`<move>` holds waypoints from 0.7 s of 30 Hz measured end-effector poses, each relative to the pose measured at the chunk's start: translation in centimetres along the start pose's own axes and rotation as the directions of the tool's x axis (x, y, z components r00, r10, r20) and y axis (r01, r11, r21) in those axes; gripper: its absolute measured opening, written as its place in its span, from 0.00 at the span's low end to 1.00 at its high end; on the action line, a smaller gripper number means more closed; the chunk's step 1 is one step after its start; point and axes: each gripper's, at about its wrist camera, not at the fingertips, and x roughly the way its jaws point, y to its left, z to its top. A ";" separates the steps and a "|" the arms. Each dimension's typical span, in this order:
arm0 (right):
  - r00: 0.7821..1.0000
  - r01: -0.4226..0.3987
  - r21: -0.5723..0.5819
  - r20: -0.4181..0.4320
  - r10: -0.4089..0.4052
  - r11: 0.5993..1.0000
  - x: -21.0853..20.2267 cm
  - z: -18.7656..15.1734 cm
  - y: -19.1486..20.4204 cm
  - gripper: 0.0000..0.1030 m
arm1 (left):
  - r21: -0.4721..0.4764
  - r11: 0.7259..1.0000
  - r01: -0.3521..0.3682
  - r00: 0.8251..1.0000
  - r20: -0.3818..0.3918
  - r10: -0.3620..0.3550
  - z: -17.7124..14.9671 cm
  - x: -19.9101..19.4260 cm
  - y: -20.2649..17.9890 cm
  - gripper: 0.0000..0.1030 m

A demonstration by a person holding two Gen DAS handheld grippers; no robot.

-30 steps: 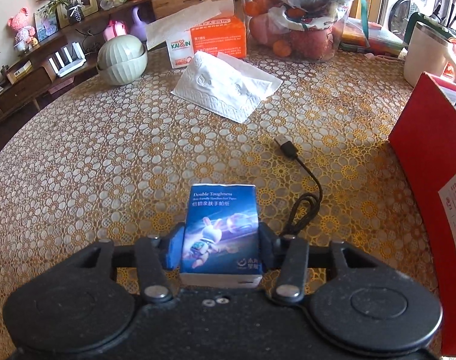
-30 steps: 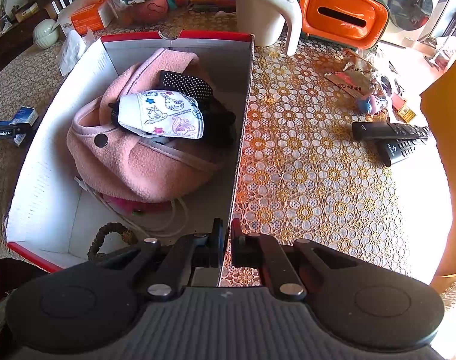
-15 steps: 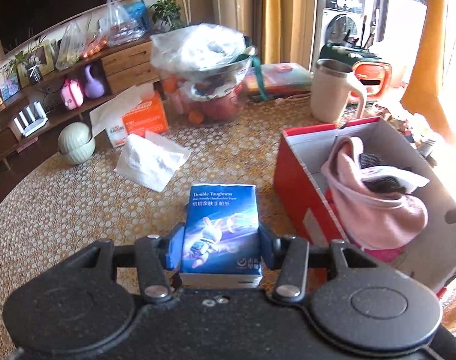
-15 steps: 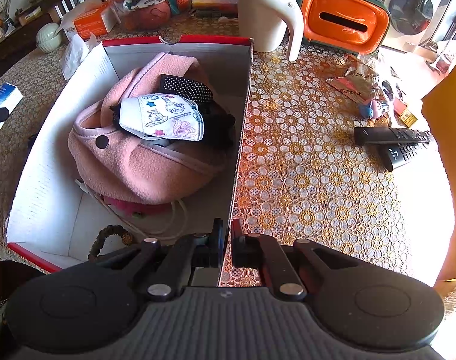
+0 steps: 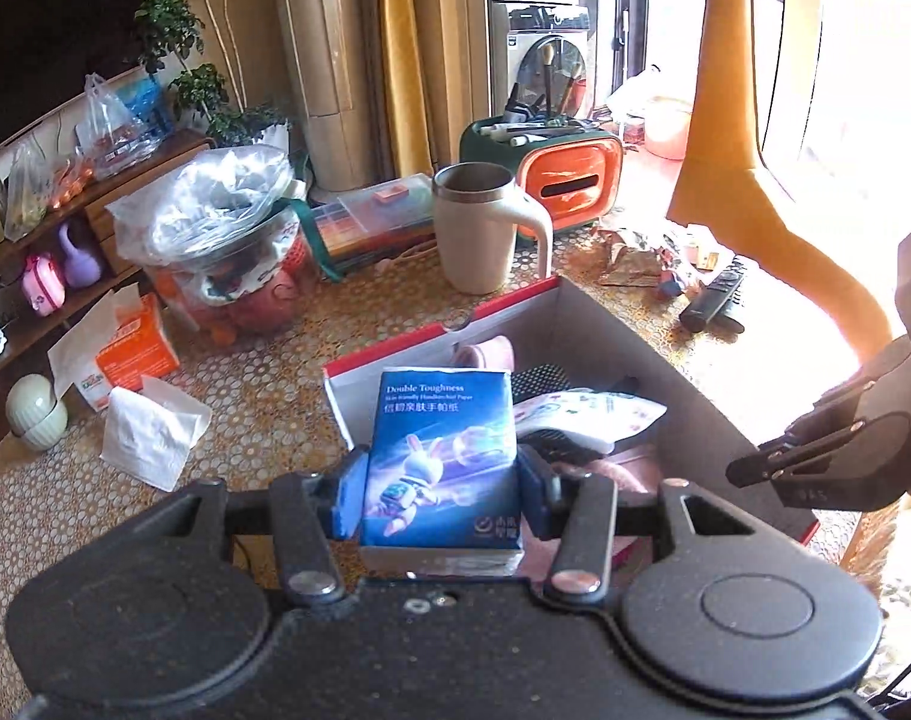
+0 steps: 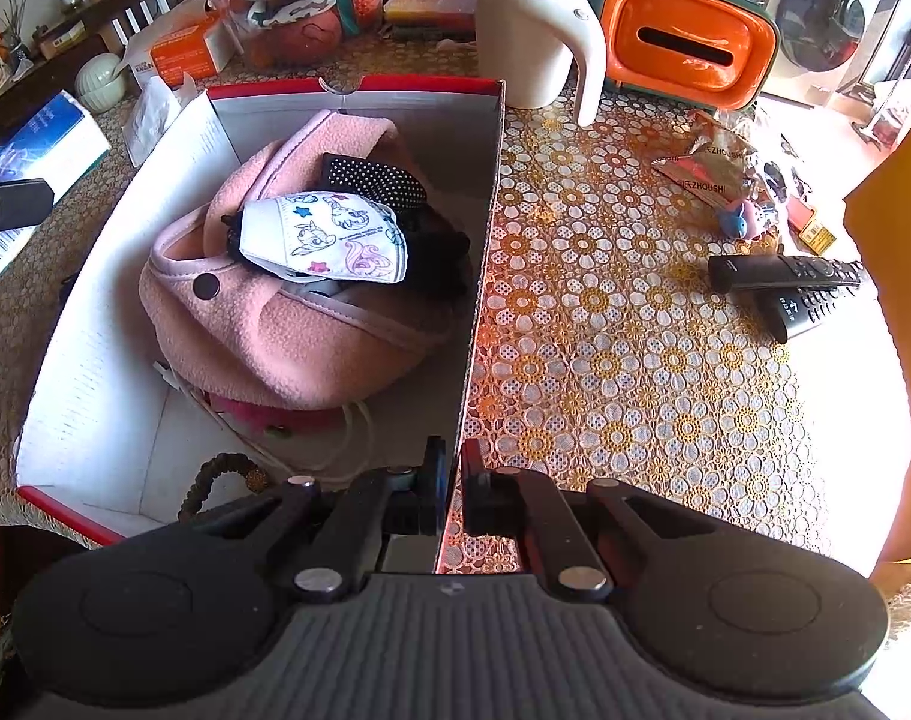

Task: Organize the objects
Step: 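Carry the tissue pack into the shoebox onto the masks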

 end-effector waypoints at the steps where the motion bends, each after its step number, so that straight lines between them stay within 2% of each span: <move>1: 1.000 -0.001 0.001 0.000 0.001 1.000 0.0 0.0 0.0 0.04 | 0.006 1.000 0.007 1.000 0.000 -0.007 0.3 0.4 -0.5 0.47; 13: 1.000 -0.020 0.008 0.005 0.020 1.000 -0.1 -0.1 -0.3 0.04 | 0.038 0.998 0.051 0.998 -0.046 -0.049 2.2 5.7 -4.8 0.48; 21: 0.999 -0.031 0.011 0.008 0.031 0.999 -0.1 -0.1 -0.6 0.04 | 0.035 0.999 0.024 0.995 -0.100 -0.021 1.9 8.9 -5.2 0.48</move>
